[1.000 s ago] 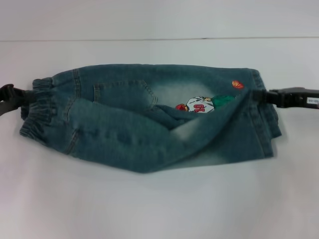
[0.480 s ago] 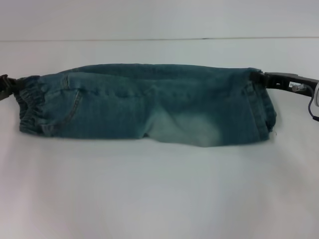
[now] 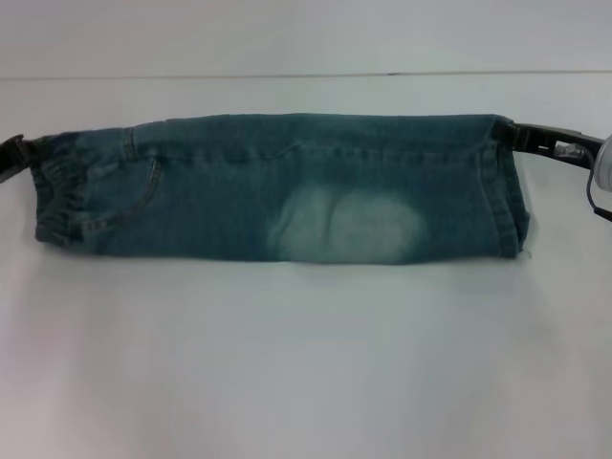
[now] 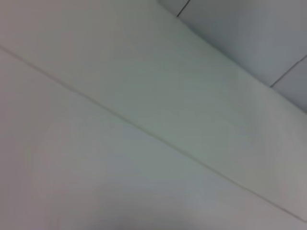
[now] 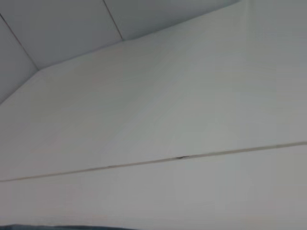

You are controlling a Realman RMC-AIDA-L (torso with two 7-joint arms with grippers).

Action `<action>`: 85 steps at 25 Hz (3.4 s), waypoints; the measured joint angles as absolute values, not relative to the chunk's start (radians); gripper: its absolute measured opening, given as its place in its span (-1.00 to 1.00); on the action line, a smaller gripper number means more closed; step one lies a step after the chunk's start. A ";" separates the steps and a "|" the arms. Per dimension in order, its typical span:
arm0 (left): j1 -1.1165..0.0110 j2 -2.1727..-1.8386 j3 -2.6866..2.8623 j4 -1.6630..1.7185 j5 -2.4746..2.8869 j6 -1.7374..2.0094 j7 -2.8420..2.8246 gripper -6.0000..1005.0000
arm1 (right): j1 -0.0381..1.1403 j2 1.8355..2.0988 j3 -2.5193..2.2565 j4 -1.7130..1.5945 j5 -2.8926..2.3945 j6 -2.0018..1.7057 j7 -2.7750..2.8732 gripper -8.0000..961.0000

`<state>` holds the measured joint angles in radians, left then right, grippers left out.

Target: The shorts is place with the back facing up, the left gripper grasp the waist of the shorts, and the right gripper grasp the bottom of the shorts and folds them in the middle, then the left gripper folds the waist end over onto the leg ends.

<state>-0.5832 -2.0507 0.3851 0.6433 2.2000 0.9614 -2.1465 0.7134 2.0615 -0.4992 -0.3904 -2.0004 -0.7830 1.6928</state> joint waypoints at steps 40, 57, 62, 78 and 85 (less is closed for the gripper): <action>-0.480 -2.088 0.396 0.727 2.074 1.023 -1.935 0.63 | 0.674 2.030 -0.532 -0.427 -1.911 -1.112 1.568 0.65; -0.513 -2.041 0.398 0.817 2.469 1.265 -2.582 0.78 | 0.629 1.983 -0.636 -0.554 -2.011 -1.550 1.578 0.61; -0.541 -2.037 0.399 0.765 2.464 1.218 -2.586 0.76 | 0.636 1.991 -0.647 -0.554 -2.011 -1.529 1.575 0.59; -0.586 -2.034 0.405 0.698 2.439 1.120 -2.538 0.46 | 0.657 2.003 -0.660 -0.553 -2.011 -1.492 1.584 0.50; -0.589 -2.034 0.406 0.695 2.437 1.123 -2.537 0.06 | 0.655 2.003 -0.664 -0.552 -2.011 -1.479 1.584 0.47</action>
